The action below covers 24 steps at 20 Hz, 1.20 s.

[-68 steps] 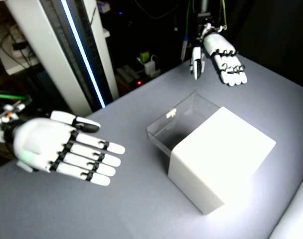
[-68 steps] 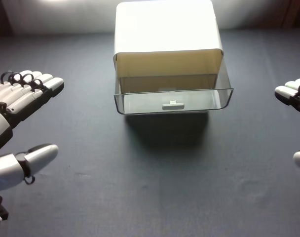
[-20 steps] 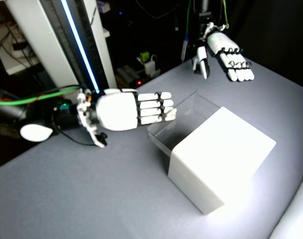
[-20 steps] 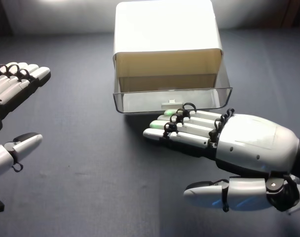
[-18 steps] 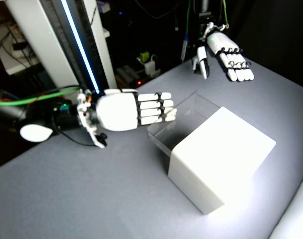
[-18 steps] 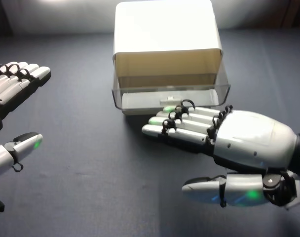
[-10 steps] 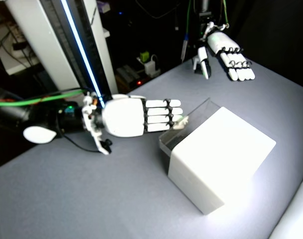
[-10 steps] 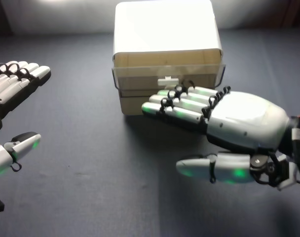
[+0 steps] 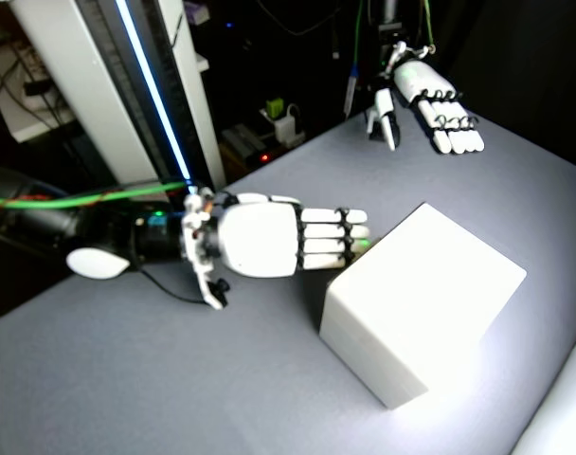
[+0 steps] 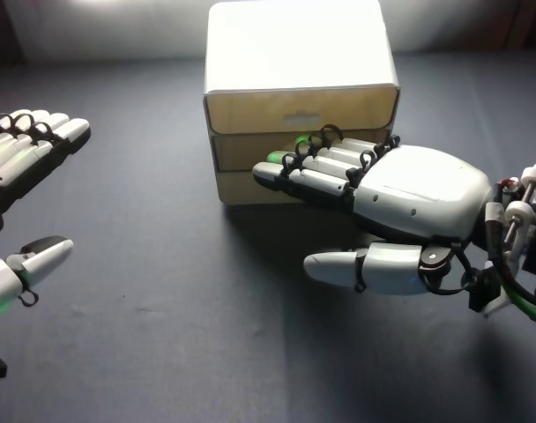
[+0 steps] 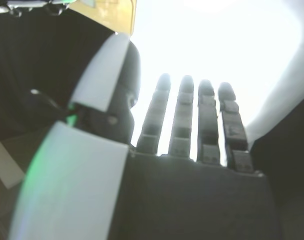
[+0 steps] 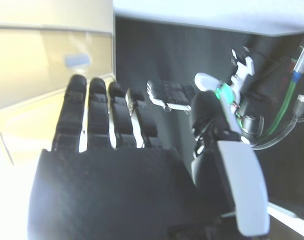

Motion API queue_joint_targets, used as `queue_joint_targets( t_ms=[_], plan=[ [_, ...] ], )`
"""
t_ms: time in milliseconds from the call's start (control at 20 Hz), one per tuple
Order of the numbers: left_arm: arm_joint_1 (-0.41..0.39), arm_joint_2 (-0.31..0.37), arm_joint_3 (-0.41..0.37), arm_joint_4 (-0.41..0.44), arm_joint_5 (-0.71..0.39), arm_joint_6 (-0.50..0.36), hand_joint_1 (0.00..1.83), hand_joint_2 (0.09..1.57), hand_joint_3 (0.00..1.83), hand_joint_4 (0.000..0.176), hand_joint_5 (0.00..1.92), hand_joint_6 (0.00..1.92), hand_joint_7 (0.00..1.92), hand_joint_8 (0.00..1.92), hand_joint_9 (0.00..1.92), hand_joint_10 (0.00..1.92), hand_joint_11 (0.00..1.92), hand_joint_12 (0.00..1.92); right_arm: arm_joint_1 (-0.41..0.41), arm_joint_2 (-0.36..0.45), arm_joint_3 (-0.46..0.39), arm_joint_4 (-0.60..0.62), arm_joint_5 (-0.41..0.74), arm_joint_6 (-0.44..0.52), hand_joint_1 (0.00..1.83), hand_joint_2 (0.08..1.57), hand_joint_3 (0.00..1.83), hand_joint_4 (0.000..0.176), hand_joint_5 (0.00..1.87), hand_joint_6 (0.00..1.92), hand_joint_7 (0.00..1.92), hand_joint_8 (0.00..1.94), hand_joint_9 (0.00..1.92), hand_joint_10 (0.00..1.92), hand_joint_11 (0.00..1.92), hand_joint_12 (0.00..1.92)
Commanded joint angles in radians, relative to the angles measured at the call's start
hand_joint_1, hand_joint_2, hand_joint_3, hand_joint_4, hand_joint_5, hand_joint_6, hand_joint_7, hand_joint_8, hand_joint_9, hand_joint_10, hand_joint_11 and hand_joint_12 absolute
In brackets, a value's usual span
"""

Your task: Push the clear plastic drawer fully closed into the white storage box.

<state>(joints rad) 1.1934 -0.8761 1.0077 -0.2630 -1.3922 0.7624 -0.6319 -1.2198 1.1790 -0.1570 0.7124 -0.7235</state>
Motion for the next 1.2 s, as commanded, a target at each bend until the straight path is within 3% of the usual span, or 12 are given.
queue_joint_targets(
  t_ms=[0,150,350,450,550,700,750,800,850,1000,1100,1150],
  plan=[
    [-0.001,0.009,0.0,-0.005,-0.135,-0.001,0.6,1.42,0.0,0.001,0.0,0.0,0.0,0.0,0.0,0.0,0.0,0.0,0.016,0.006,-0.012,0.018,0.138,-0.001,0.18,1.37,0.0,0.0,0.0,0.0,0.0,0.0,0.0,0.0,0.0,0.0],
    [0.001,0.009,0.0,-0.007,-0.14,-0.002,0.58,1.42,0.0,0.013,0.0,0.0,0.0,0.0,0.0,0.0,0.0,0.0,0.011,0.025,-0.047,-0.029,0.174,0.034,0.11,1.36,0.0,0.005,0.0,0.0,0.0,0.0,0.0,0.0,0.02,0.01],
    [0.003,0.009,-0.002,-0.011,-0.148,-0.002,0.63,1.41,0.0,0.007,0.0,0.0,0.0,0.0,0.0,0.0,0.0,0.0,-0.03,0.067,-0.092,-0.072,0.25,0.094,0.23,1.37,0.0,0.0,0.0,0.0,0.0,0.0,0.07,0.02,0.0,0.56],
    [0.007,0.011,-0.004,-0.014,-0.157,-0.002,0.61,1.41,0.0,0.014,0.0,0.0,0.0,0.0,0.0,0.0,0.0,0.0,-0.058,0.104,-0.124,-0.086,0.298,0.114,0.22,1.37,0.0,0.0,0.0,0.0,0.02,0.0,0.1,0.02,0.0,0.64],
    [0.011,0.012,-0.007,-0.015,-0.169,-0.002,0.61,1.39,0.0,0.037,0.0,0.0,0.0,0.0,0.0,0.0,0.0,0.0,-0.097,0.154,-0.158,-0.076,0.35,0.116,0.27,1.38,0.0,0.0,0.0,0.0,0.1,0.01,0.16,0.02,0.0,0.82],
    [0.019,0.012,-0.011,-0.02,-0.191,-0.002,0.62,1.39,0.0,0.038,0.0,0.0,0.0,0.0,0.0,0.0,0.0,0.0,-0.168,0.231,-0.203,-0.021,0.446,0.104,0.26,1.37,0.0,0.0,0.0,0.0,0.14,0.01,0.21,0.03,0.0,1.01],
    [0.022,0.012,-0.013,-0.022,-0.201,-0.002,0.57,1.4,0.0,0.04,0.0,0.0,0.0,0.0,0.0,0.0,0.0,0.0,-0.191,0.275,-0.223,0.007,0.478,0.084,0.24,1.36,0.0,0.0,0.0,0.0,0.07,0.0,0.12,0.01,0.0,1.14],
    [0.024,0.012,-0.014,-0.023,-0.21,-0.002,0.58,1.4,0.0,0.042,0.0,0.0,0.0,0.0,0.0,0.0,0.0,0.0,-0.211,0.304,-0.24,0.032,0.502,0.056,0.25,1.36,0.0,0.0,0.0,0.0,0.01,0.0,0.14,0.03,0.0,1.42],
    [0.025,0.012,-0.015,-0.024,-0.219,-0.002,0.58,1.4,0.0,0.042,0.0,0.0,0.0,0.0,0.0,0.0,0.0,0.0,-0.229,0.326,-0.249,0.057,0.518,0.038,0.25,1.36,0.0,0.0,0.0,0.0,0.01,0.0,0.14,0.03,0.0,1.42],
    [0.031,0.012,-0.019,-0.026,-0.256,0.0,0.54,1.4,0.0,0.051,0.0,0.0,0.0,0.0,0.0,0.0,0.0,0.0,-0.3,0.389,-0.272,0.16,0.588,-0.015,0.13,1.38,0.01,0.0,0.0,0.0,0.0,0.0,0.0,0.0,0.0,0.26],
    [0.031,0.013,-0.019,-0.026,-0.266,0.0,0.53,1.39,0.0,0.042,0.0,0.0,0.0,0.0,0.0,0.0,0.0,0.0,-0.35,0.426,-0.294,0.234,0.649,-0.067,0.07,1.37,0.0,0.004,0.0,0.0,0.0,0.0,0.0,0.0,0.0,0.14],
    [0.031,0.016,-0.02,-0.027,-0.271,0.002,0.41,1.37,0.0,0.023,0.0,0.0,0.0,0.0,0.0,0.0,0.0,0.0,-0.377,0.44,-0.302,0.27,0.683,-0.081,0.14,1.37,0.0,0.066,0.0,0.0,0.0,0.0,0.0,0.0,0.0,0.0]
  ],
)
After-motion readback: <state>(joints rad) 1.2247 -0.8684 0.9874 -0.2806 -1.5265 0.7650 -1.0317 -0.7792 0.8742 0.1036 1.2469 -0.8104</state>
